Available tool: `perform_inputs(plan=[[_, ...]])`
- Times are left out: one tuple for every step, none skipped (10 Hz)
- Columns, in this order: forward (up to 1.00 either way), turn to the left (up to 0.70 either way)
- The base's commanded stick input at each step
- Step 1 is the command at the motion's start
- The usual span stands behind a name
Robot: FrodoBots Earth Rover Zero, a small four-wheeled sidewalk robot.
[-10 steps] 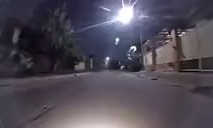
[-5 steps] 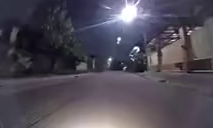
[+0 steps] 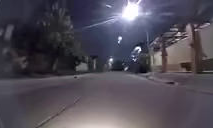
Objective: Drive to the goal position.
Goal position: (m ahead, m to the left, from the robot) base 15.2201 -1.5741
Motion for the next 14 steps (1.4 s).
perform_inputs(plan=[[0.00,0.00],[0.00,0.00],[0.00,0.00],[0.00,0.00],[0.00,0.00],[0.00,0.00],[0.00,0.00],[0.00,0.00],[0.00,-0.01],[0.31,-0.17],[0.98,-0.39],[1.00,-0.40],[1.00,-0.40],[1.00,-0.40]])
